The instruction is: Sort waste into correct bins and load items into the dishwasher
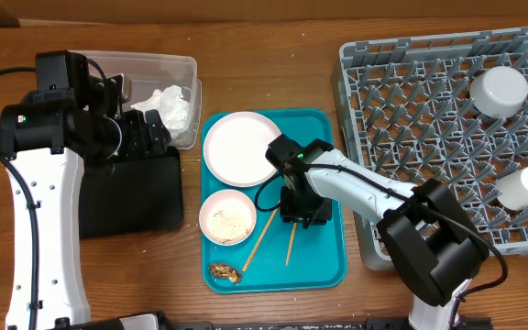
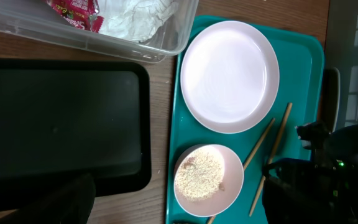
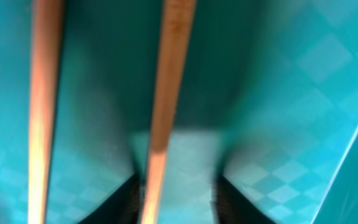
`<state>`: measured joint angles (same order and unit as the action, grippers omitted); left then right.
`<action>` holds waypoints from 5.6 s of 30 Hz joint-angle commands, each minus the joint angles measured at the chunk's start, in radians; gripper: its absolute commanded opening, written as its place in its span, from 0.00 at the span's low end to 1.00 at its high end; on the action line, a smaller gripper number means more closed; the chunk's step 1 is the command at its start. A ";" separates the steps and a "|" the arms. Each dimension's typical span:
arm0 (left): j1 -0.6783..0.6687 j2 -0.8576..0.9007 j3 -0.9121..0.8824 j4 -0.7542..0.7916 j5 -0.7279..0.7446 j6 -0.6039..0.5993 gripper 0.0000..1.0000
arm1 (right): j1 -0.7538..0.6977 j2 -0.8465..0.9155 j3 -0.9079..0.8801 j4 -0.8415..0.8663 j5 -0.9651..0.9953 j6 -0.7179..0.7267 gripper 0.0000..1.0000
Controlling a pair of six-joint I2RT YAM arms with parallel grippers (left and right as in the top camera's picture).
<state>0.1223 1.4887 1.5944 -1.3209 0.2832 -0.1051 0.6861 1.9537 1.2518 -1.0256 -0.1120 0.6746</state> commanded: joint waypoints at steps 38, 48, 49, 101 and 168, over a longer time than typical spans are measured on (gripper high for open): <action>0.001 0.003 0.006 -0.003 -0.003 -0.006 0.88 | -0.396 -0.354 0.020 -0.251 0.142 -0.675 0.04; 0.001 0.003 0.005 -0.007 -0.003 -0.007 0.87 | -0.396 -0.354 0.024 -0.246 0.150 -0.639 0.43; 0.001 0.003 0.005 -0.008 -0.003 -0.007 0.87 | -0.396 -0.354 0.043 -0.261 0.155 -0.621 0.43; 0.001 0.003 0.005 -0.007 -0.006 0.001 0.88 | 0.006 0.131 0.165 -0.042 0.026 0.084 0.04; -0.757 0.226 -0.455 0.367 -0.213 -0.415 0.63 | -0.602 -0.401 0.281 -0.356 0.134 -0.618 0.38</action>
<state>-0.6277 1.6657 1.1515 -0.9573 0.0902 -0.5102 0.0856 1.5681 1.5089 -1.3842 0.0303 0.0486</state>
